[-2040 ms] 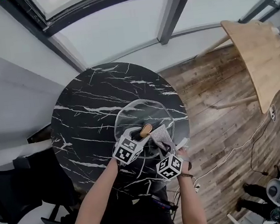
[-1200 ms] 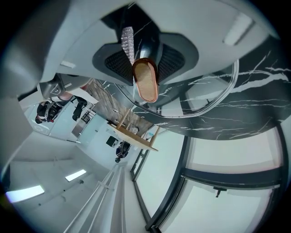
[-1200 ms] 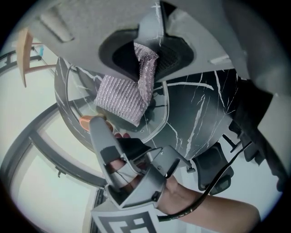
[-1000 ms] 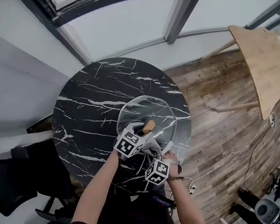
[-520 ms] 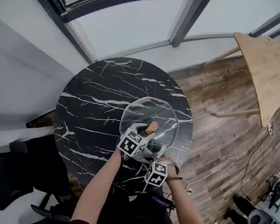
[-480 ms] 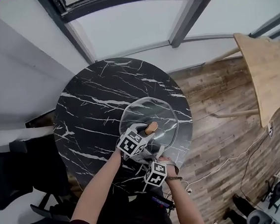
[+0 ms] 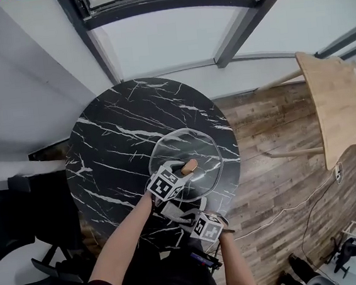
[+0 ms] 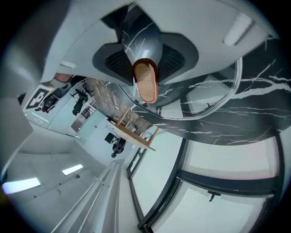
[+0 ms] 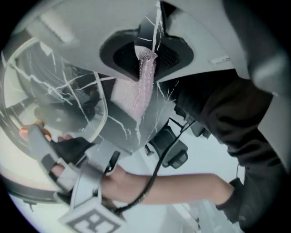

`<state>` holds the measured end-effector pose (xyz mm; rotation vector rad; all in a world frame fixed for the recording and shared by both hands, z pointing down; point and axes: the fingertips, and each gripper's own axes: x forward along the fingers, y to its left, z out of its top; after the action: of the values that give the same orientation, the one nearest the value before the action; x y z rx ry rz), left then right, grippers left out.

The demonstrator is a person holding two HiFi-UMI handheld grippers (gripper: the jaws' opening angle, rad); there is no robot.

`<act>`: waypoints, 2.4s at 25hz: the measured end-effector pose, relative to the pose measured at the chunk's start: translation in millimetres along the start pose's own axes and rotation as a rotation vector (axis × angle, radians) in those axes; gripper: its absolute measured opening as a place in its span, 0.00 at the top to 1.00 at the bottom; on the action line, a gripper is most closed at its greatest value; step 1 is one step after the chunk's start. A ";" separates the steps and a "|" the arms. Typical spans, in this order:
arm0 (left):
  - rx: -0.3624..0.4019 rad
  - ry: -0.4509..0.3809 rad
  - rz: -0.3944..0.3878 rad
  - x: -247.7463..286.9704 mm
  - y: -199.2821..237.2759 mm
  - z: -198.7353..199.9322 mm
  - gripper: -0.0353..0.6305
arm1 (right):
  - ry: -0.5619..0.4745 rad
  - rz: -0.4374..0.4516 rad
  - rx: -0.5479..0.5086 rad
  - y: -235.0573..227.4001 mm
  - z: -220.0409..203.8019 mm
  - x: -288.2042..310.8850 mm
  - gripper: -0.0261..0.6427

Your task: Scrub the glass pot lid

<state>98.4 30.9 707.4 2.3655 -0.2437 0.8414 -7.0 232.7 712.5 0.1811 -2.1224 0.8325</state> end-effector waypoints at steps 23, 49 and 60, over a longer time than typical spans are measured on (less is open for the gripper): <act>-0.067 -0.080 0.117 -3.8 2.0 -1.3 0.70 | -0.382 -0.779 0.801 -185.5 -30.2 -141.3 0.84; -0.110 -0.098 0.051 -1.1 2.3 -2.2 0.69 | -0.250 -0.615 0.674 -259.8 36.2 -129.6 0.84; -0.187 -0.209 0.027 -11.5 3.8 4.7 0.67 | -0.093 -0.515 0.501 -279.0 69.1 -116.3 0.84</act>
<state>90.5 24.6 699.2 2.2771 -0.4220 0.5569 133.6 -42.8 734.8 0.9970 -1.7819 1.0278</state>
